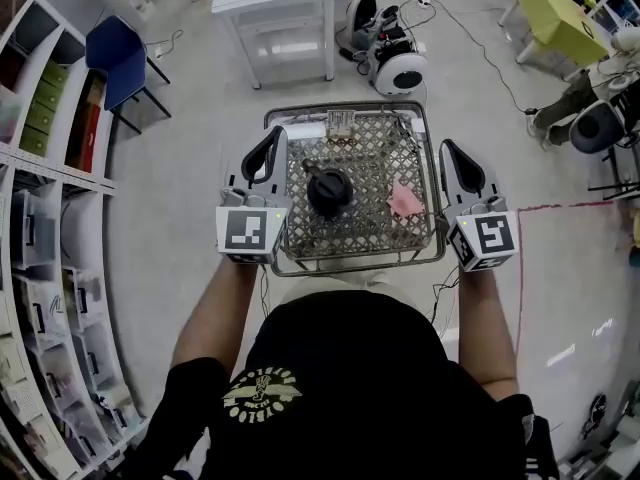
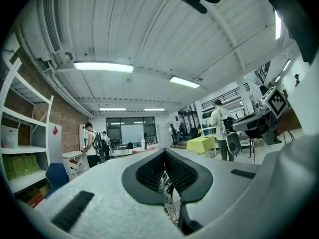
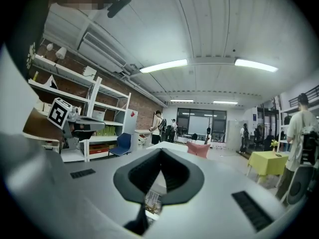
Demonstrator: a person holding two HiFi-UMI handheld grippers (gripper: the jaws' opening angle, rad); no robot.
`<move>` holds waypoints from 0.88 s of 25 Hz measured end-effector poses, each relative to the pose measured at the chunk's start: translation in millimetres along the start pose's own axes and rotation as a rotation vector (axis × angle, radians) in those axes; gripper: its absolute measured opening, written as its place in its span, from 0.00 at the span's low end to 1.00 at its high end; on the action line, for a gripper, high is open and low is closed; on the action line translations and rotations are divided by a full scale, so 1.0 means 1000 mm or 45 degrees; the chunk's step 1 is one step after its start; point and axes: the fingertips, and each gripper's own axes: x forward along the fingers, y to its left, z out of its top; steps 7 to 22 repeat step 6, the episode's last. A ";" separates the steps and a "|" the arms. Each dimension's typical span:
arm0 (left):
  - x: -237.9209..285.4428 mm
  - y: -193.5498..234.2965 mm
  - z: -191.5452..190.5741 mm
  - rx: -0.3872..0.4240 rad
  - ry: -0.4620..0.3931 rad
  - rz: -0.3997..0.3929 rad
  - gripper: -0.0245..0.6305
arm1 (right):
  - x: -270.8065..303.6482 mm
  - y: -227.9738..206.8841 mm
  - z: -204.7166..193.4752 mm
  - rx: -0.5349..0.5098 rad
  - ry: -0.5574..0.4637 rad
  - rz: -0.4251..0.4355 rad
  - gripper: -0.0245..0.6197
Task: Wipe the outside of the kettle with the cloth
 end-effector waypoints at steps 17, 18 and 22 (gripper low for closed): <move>0.003 -0.030 0.016 0.028 0.032 0.045 0.05 | -0.022 -0.026 0.006 -0.088 0.045 0.058 0.05; 0.003 -0.030 0.016 0.028 0.032 0.045 0.05 | -0.022 -0.026 0.006 -0.088 0.045 0.058 0.05; 0.003 -0.030 0.016 0.028 0.032 0.045 0.05 | -0.022 -0.026 0.006 -0.088 0.045 0.058 0.05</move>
